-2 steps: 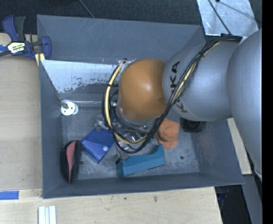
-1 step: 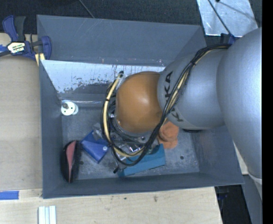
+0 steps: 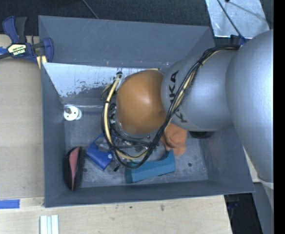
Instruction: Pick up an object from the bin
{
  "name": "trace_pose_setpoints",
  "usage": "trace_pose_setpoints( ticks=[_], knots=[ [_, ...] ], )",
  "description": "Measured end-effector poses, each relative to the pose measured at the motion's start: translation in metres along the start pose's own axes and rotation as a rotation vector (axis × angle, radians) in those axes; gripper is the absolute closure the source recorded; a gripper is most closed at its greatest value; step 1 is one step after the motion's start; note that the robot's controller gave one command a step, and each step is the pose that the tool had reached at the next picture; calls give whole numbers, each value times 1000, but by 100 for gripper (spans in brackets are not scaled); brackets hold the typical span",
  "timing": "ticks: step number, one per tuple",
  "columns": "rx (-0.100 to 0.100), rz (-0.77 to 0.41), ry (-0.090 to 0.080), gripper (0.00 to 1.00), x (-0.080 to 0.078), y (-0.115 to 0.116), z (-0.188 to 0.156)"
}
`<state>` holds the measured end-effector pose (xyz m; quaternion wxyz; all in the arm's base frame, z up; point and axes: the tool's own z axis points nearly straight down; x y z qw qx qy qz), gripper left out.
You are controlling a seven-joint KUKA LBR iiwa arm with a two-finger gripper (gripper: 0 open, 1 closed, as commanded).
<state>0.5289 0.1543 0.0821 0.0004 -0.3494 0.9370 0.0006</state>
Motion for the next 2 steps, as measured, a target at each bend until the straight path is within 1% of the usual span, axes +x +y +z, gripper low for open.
trace_pose_setpoints(
  ticks=[1, 2],
  knots=[
    [0, 1, 0, 100, 0, 0, 0],
    [1, -24, -2, 100, -13, -4, -130]
  ],
)
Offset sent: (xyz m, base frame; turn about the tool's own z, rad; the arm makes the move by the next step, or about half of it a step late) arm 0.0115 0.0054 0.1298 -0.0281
